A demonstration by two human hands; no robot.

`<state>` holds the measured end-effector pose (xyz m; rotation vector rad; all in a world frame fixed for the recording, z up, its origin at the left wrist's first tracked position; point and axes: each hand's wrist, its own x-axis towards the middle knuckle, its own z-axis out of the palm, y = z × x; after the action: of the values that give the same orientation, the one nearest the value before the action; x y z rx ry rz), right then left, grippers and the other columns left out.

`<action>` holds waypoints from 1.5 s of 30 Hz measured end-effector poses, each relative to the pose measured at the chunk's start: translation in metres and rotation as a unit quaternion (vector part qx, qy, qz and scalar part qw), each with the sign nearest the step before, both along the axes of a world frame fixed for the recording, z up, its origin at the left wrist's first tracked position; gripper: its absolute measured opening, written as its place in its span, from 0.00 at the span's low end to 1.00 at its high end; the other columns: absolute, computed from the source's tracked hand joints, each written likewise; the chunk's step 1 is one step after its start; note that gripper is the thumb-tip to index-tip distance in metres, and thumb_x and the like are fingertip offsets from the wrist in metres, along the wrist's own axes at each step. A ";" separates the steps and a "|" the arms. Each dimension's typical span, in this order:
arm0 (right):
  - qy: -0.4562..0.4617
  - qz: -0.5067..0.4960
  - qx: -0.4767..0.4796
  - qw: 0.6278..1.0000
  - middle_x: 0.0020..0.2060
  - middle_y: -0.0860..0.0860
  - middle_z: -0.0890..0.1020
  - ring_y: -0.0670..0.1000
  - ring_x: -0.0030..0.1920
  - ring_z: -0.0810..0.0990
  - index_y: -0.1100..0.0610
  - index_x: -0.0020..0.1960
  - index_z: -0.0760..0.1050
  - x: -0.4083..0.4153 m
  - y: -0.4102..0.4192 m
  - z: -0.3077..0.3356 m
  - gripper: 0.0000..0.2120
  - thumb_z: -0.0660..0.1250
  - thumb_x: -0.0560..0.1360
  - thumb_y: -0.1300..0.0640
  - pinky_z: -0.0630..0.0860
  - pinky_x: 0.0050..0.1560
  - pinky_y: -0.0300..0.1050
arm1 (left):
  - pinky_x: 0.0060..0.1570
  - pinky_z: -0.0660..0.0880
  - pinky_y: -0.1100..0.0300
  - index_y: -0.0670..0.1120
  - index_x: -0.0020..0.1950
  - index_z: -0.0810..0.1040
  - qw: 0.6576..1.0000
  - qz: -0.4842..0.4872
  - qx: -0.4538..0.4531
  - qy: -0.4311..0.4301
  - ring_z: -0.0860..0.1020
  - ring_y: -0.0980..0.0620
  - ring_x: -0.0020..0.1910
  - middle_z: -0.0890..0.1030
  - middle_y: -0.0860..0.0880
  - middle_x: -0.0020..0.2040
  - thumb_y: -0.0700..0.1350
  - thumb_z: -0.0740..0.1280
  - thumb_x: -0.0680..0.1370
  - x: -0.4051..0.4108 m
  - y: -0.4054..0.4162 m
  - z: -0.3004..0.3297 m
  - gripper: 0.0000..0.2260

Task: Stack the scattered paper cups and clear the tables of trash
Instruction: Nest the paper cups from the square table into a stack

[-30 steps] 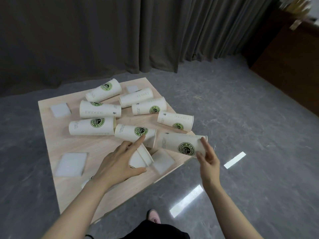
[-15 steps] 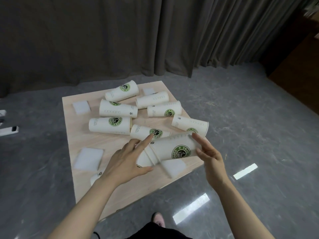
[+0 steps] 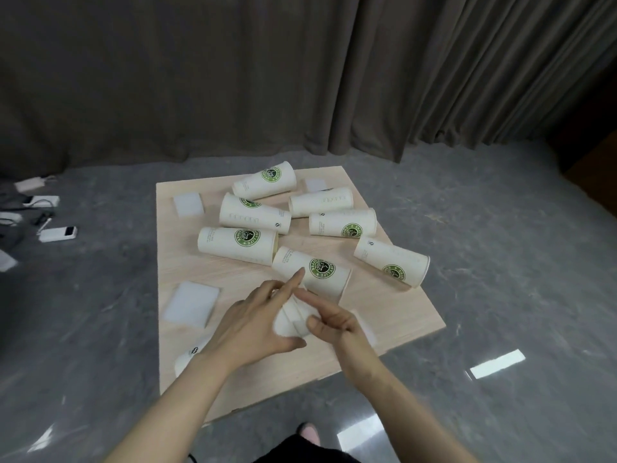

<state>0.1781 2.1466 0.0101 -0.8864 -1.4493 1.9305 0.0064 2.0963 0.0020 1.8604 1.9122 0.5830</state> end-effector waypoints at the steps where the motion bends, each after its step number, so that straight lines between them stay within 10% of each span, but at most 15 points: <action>1: 0.006 0.007 -0.001 1.000 0.64 0.51 0.78 0.45 0.65 0.75 0.59 0.66 0.74 0.000 0.004 0.000 0.21 0.66 0.73 0.65 0.72 0.62 0.38 | 0.47 0.66 0.64 0.75 0.68 0.32 1.000 0.007 -0.004 0.003 0.70 0.58 0.60 0.63 0.61 0.67 0.65 0.70 0.64 0.000 0.000 0.000 0.49; 8: -0.107 -0.183 0.004 0.977 0.66 0.47 0.73 0.48 0.62 0.72 0.46 0.54 0.81 0.026 0.057 -0.027 0.14 0.69 0.74 0.63 0.69 0.54 0.36 | 0.48 0.68 0.64 0.72 0.68 0.31 0.998 0.062 0.006 0.016 0.69 0.59 0.59 0.63 0.61 0.63 0.68 0.68 0.66 -0.011 -0.004 -0.003 0.47; 14: -0.160 -0.122 -0.044 0.979 0.55 0.46 0.81 0.45 0.58 0.75 0.52 0.53 0.81 0.030 0.080 -0.056 0.11 0.67 0.76 0.64 0.66 0.58 0.38 | 0.48 0.68 0.64 0.71 0.69 0.33 0.995 0.101 0.009 0.014 0.70 0.58 0.59 0.64 0.60 0.62 0.68 0.68 0.67 -0.012 -0.004 -0.001 0.48; 19: -0.161 -0.165 -0.053 0.972 0.33 0.47 0.72 0.45 0.37 0.72 0.57 0.57 0.80 0.024 0.088 -0.063 0.16 0.68 0.72 0.70 0.70 0.42 0.31 | 0.47 0.68 0.64 0.71 0.69 0.33 0.993 0.121 0.002 0.015 0.70 0.58 0.58 0.64 0.61 0.60 0.67 0.69 0.67 -0.005 -0.002 -0.002 0.47; 27: -0.097 -0.183 0.016 0.978 0.29 0.40 0.74 0.39 0.33 0.75 0.55 0.54 0.81 0.050 0.108 -0.039 0.17 0.67 0.72 0.72 0.72 0.40 0.29 | 0.50 0.71 0.61 0.74 0.67 0.32 0.991 0.130 0.000 0.010 0.69 0.59 0.61 0.64 0.61 0.63 0.68 0.68 0.67 0.005 0.003 -0.004 0.47; 34: -0.038 -0.104 0.072 0.991 0.58 0.49 0.82 0.48 0.61 0.77 0.52 0.55 0.82 0.097 0.136 0.006 0.18 0.63 0.75 0.71 0.72 0.58 0.41 | 0.53 0.70 0.62 0.70 0.69 0.33 0.993 0.112 0.020 0.040 0.68 0.58 0.62 0.64 0.60 0.65 0.67 0.68 0.67 0.017 0.021 -0.003 0.47; 39: -0.033 -0.028 0.078 0.996 0.57 0.56 0.82 0.57 0.62 0.77 0.51 0.55 0.83 0.109 0.145 0.018 0.18 0.63 0.75 0.69 0.70 0.65 0.54 | 0.51 0.69 0.62 0.71 0.69 0.33 0.994 0.095 0.024 0.043 0.68 0.58 0.62 0.63 0.60 0.65 0.68 0.68 0.67 0.036 0.037 0.000 0.47; 45: -0.042 0.005 0.081 0.996 0.56 0.48 0.83 0.46 0.58 0.79 0.50 0.54 0.83 0.104 0.143 0.020 0.18 0.62 0.76 0.70 0.73 0.58 0.39 | 0.52 0.67 0.63 0.71 0.70 0.32 0.998 0.055 0.017 0.039 0.68 0.60 0.61 0.62 0.61 0.64 0.68 0.67 0.67 0.056 0.055 -0.001 0.47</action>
<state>0.2821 2.2893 0.0303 -0.8953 -1.6357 1.7728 0.0629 2.1510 0.0010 1.8321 2.0783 0.5898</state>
